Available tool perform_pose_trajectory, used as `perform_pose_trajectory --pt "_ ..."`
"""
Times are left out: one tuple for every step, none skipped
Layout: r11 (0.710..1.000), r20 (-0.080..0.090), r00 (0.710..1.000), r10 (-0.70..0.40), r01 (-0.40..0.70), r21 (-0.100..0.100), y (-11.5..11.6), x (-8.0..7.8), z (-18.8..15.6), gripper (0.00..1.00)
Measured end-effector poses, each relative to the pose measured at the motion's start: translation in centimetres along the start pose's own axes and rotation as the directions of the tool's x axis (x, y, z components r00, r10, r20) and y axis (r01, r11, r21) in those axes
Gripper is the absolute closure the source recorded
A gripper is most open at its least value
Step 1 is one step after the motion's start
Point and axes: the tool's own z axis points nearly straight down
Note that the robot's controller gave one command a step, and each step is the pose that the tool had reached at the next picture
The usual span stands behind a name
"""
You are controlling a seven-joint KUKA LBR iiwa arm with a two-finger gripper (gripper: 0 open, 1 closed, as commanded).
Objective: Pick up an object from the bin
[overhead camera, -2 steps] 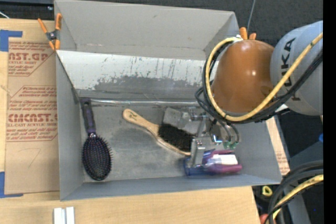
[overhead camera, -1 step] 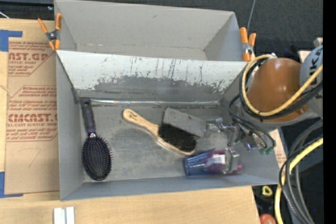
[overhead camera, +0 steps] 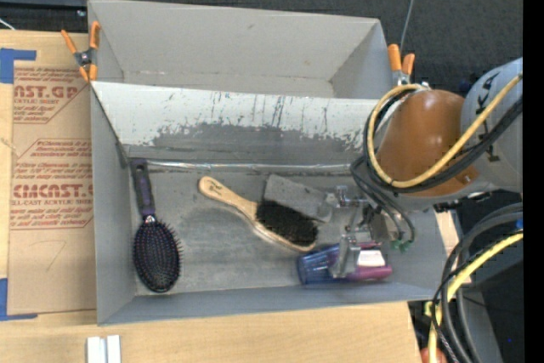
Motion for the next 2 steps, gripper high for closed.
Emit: perform_pose_trajectory --pt "0.938 -0.008 0.938 -0.348 0.348 0.0 -1.0 0.6 1.6 0.0" --pt "0.976 0.016 0.975 -0.22 0.22 0.004 -1.9 0.0 6.6 0.0"
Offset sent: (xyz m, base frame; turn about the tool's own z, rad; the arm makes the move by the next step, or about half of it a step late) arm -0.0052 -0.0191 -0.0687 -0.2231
